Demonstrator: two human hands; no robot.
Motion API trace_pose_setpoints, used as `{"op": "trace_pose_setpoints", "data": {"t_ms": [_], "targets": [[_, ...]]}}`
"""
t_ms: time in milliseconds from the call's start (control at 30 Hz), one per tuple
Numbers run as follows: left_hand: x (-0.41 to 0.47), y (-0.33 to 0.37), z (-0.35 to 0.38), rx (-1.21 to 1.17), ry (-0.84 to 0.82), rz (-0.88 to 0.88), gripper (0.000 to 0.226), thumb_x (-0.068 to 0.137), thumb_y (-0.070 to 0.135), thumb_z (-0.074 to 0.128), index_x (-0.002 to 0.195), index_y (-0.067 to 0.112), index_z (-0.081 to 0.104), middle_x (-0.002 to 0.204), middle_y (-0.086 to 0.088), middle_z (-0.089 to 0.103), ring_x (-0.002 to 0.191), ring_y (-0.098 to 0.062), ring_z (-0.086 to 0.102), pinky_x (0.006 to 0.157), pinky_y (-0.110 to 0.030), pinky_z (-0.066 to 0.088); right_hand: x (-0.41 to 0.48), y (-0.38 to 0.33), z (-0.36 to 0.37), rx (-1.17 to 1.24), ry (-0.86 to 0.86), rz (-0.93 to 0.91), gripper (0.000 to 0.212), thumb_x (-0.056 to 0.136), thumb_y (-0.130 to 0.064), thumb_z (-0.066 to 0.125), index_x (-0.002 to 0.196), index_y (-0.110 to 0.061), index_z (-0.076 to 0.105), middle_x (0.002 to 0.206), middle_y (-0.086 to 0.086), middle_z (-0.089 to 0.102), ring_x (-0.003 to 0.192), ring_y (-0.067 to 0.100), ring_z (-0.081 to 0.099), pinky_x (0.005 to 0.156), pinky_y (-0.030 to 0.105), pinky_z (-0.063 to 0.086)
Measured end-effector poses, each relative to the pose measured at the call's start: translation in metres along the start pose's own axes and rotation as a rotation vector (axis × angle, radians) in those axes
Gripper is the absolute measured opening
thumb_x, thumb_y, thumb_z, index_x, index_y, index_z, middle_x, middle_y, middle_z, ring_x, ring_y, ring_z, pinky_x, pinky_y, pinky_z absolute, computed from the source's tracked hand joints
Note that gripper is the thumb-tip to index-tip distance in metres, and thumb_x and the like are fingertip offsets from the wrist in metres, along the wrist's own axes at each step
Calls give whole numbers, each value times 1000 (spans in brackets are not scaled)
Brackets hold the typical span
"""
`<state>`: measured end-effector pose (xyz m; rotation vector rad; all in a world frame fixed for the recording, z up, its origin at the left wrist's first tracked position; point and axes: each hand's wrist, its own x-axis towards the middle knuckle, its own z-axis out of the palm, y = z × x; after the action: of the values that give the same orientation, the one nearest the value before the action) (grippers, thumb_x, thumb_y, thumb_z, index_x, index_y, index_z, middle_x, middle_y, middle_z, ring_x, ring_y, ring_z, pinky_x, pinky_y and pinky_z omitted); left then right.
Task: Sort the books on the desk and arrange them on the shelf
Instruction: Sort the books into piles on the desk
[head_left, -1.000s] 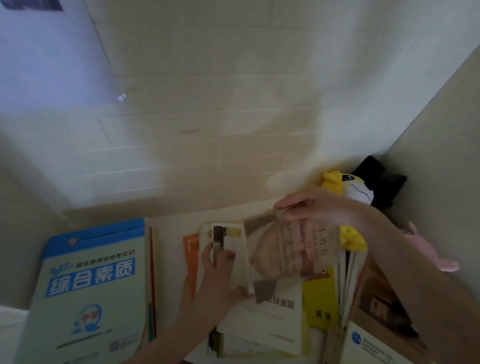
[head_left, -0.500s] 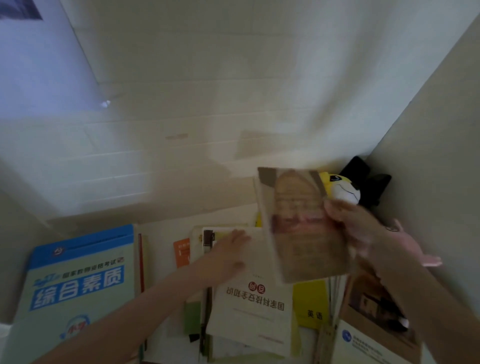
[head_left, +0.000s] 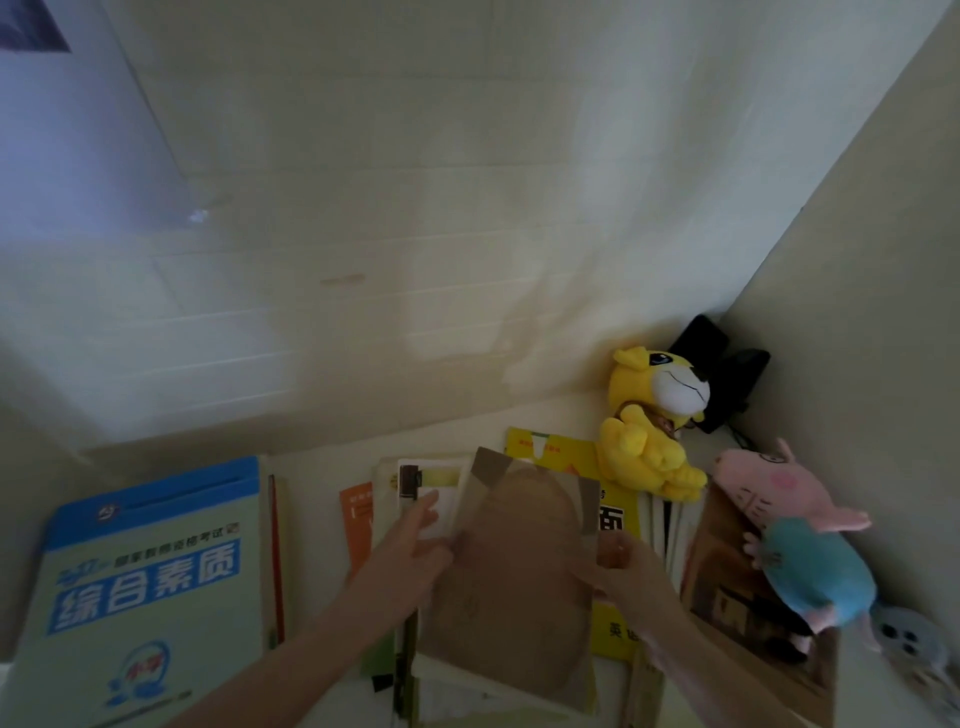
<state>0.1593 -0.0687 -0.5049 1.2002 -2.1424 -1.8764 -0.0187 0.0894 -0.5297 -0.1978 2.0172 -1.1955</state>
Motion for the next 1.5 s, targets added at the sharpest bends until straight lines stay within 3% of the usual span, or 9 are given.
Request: {"op": "trace_pose_setpoints", "data": {"t_ms": [267,367,567,700,767,933,1100,1333,1500], "targets": [[2,-17,-5,-17,74,-4,37,99,16,47,133,28,46,141,1,41,120,-12,49,95,-28,49,6,-22,-13,87,-220,71,27,86,-5,68,112,-5,66,99,8,75,96,27,69,87,42,55],[3,-24,-15,-69,123,13,30,98,9,48,120,29,53,130,3,52,112,-10,56,89,-25,51,4,-57,-20,-72,-272,-144,26,90,3,60,97,-22,60,86,-3,68,78,10,65,62,16,54],[5,-29,-20,-279,190,-59,24,96,3,48,110,22,51,110,7,56,95,-11,59,74,-24,50,34,-138,12,-1098,-755,-567,29,87,-5,66,115,-10,65,92,-9,58,83,1,53,71,5,39],[5,-23,-21,-272,228,-1,20,100,18,41,105,24,60,105,-3,67,95,-20,65,83,-31,51,41,-130,87,-1408,-920,-681,42,79,5,69,121,-4,67,117,12,68,102,28,65,92,39,51],[2,-16,-22,-267,123,-30,27,97,35,42,108,20,61,95,-3,71,85,-18,69,77,-28,54,34,-120,108,-1492,-929,-709,48,81,5,67,128,-3,61,124,11,64,100,20,61,85,21,49],[-3,-20,-27,-46,-115,-162,96,37,91,59,112,32,50,105,6,63,94,-12,65,74,-24,54,19,-89,95,-1167,-678,-1090,37,83,-17,61,120,-14,65,131,8,55,119,19,44,101,28,36],[-6,-23,-15,192,-77,-81,91,73,30,80,145,28,24,99,15,54,87,-1,58,74,-15,51,31,-60,33,-347,-65,-588,36,88,-28,70,121,-25,57,124,-1,51,115,19,52,86,29,48],[-24,-33,9,491,-122,-37,62,77,60,62,130,52,29,130,28,48,132,-1,37,117,-52,-1,10,-9,11,-266,-139,-227,31,81,-19,77,104,-18,56,100,-6,59,85,2,58,57,10,48],[-14,-33,0,475,57,30,62,91,48,53,145,37,23,126,6,32,120,-14,44,108,-36,38,16,0,21,-274,-76,-265,52,75,-8,81,112,-22,47,104,-9,57,97,13,60,68,14,50]]}}
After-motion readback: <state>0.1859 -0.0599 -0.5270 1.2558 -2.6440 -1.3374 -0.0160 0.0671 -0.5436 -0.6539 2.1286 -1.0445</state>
